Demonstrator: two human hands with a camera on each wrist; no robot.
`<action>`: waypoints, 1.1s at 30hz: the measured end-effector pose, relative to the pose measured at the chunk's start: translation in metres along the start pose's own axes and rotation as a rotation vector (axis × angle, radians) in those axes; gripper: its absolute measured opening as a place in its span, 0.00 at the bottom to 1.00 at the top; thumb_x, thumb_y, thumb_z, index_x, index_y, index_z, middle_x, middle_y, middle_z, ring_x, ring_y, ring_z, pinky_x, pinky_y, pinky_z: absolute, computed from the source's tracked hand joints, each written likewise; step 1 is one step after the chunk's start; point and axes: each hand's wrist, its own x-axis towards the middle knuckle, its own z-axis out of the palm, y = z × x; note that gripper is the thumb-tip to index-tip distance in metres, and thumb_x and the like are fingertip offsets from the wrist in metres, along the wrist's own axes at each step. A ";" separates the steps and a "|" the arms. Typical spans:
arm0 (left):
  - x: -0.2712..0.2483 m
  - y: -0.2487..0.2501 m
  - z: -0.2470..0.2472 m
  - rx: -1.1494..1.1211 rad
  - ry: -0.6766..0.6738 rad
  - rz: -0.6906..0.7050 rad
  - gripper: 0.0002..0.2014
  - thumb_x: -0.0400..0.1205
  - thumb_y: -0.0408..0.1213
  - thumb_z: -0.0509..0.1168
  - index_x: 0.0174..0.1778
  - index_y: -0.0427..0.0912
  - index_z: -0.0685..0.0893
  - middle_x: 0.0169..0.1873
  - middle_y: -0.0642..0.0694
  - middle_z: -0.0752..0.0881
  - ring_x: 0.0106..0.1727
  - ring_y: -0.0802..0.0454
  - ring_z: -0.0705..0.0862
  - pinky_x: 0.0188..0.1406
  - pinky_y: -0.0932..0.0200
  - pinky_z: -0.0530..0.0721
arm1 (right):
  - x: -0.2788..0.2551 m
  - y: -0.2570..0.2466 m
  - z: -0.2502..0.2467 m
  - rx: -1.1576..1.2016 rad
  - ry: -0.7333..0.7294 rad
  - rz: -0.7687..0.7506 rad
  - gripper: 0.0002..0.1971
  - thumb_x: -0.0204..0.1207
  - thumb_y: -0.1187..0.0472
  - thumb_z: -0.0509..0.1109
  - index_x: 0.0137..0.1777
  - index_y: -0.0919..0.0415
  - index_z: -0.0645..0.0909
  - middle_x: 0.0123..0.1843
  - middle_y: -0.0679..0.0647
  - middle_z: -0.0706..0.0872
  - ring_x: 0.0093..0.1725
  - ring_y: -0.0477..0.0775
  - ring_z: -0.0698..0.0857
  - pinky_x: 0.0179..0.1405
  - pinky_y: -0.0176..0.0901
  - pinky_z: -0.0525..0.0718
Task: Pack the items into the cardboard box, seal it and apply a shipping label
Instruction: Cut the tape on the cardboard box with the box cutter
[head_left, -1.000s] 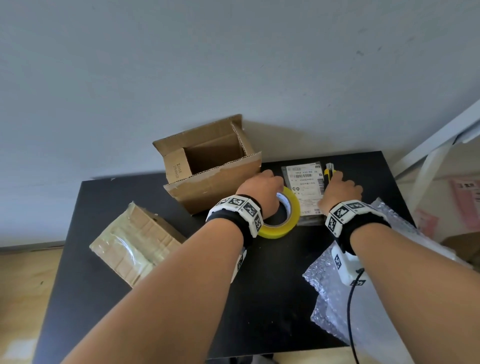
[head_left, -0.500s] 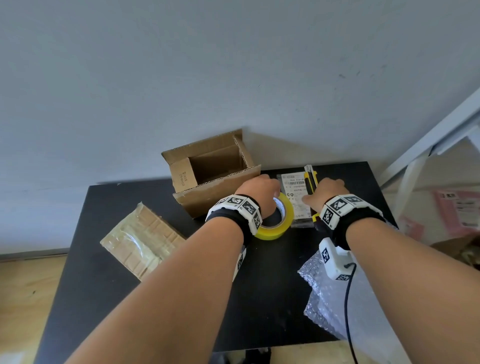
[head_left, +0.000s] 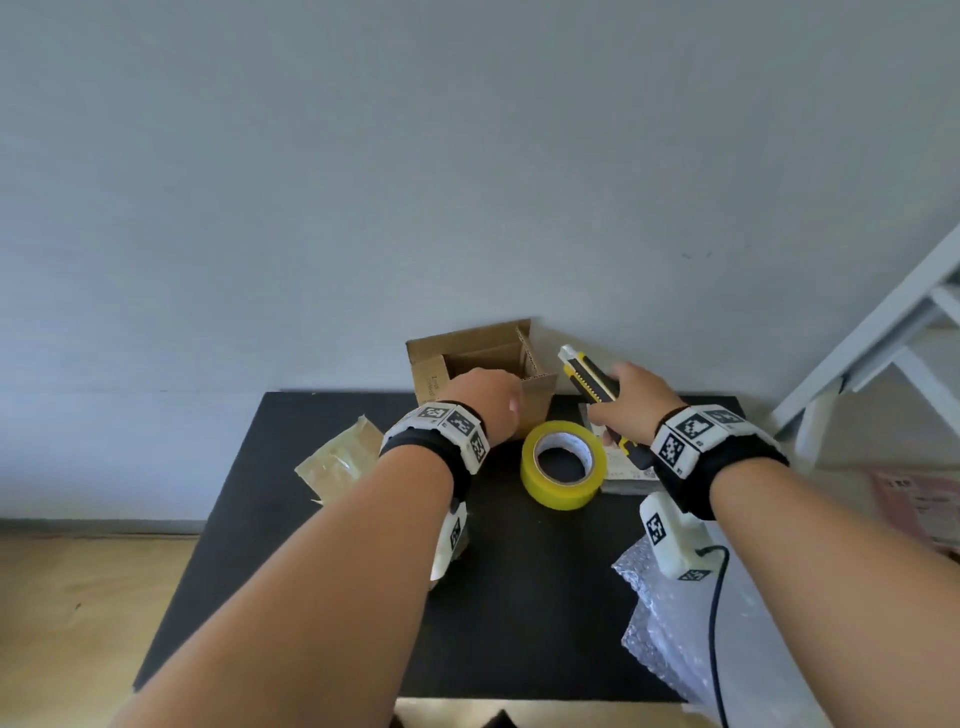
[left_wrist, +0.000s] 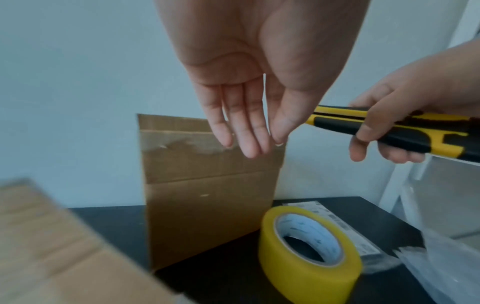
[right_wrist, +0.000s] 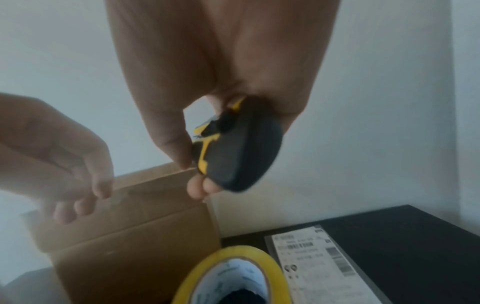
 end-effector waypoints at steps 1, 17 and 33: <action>-0.008 -0.010 -0.003 0.002 0.018 -0.025 0.13 0.83 0.35 0.57 0.57 0.44 0.85 0.55 0.46 0.87 0.57 0.45 0.85 0.58 0.48 0.85 | -0.004 -0.007 0.000 0.017 -0.015 -0.034 0.16 0.71 0.64 0.71 0.56 0.62 0.72 0.36 0.57 0.86 0.26 0.53 0.86 0.25 0.39 0.80; -0.106 -0.167 0.004 -0.107 0.032 -0.474 0.22 0.79 0.39 0.65 0.70 0.44 0.73 0.69 0.42 0.71 0.61 0.43 0.81 0.51 0.53 0.82 | -0.030 -0.130 0.090 0.023 -0.464 -0.130 0.19 0.81 0.71 0.61 0.71 0.62 0.68 0.46 0.58 0.82 0.38 0.52 0.81 0.40 0.45 0.83; -0.103 -0.183 0.030 -0.228 -0.051 -0.378 0.30 0.77 0.53 0.68 0.72 0.44 0.72 0.63 0.46 0.81 0.61 0.48 0.82 0.55 0.53 0.82 | -0.055 -0.164 0.129 -0.154 -0.379 -0.247 0.08 0.83 0.63 0.61 0.59 0.61 0.78 0.45 0.61 0.89 0.36 0.55 0.88 0.40 0.46 0.89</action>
